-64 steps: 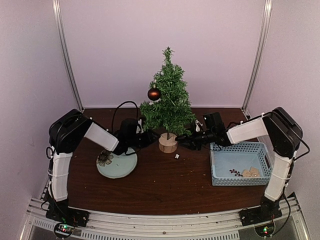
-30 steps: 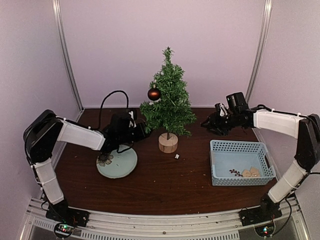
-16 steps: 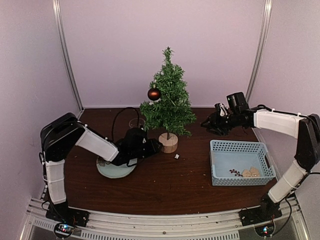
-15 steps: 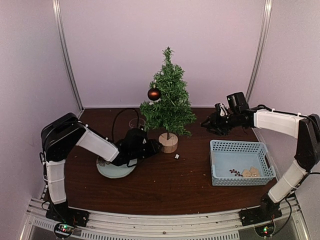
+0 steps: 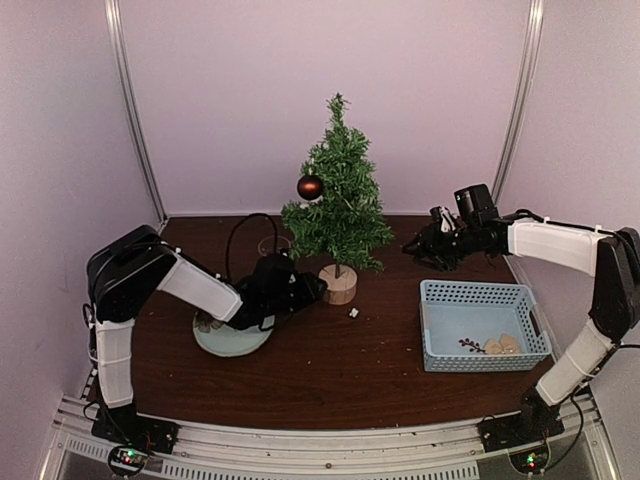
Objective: Decorate the small christmas tree
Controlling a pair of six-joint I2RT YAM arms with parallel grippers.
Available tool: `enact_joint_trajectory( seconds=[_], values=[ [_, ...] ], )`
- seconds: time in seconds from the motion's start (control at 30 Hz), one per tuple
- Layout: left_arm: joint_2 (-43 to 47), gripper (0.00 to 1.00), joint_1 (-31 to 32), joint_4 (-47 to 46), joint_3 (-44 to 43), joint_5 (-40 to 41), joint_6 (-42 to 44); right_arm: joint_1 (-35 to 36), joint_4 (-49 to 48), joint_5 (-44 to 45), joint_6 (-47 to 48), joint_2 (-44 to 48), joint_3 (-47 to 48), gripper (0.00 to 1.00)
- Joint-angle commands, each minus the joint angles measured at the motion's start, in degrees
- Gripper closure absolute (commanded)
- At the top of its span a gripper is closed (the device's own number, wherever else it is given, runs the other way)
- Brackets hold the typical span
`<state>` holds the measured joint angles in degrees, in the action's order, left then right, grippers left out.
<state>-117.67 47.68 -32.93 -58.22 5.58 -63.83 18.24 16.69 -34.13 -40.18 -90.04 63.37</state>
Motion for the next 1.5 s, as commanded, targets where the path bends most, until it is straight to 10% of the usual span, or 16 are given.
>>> enact_joint_trajectory(
  seconds=[0.0, 0.87, 1.47],
  values=[
    [-0.7, 0.54, 0.4, -3.6, -3.0, 0.9, 0.8, -0.3, -0.5, -0.8, 0.9, -0.7, 0.4, 0.58],
    [-2.8, 0.88, -7.6, 16.6, -4.4, -5.2, -0.4, -0.5, -1.0, -1.0, 1.2, -0.4, -0.4, 0.58],
    [1.3, 0.75, -8.5, 3.2, -2.9, -12.7, 7.3, 0.0, -11.5, -2.9, -3.8, -10.5, 4.2, 0.63]
  ],
)
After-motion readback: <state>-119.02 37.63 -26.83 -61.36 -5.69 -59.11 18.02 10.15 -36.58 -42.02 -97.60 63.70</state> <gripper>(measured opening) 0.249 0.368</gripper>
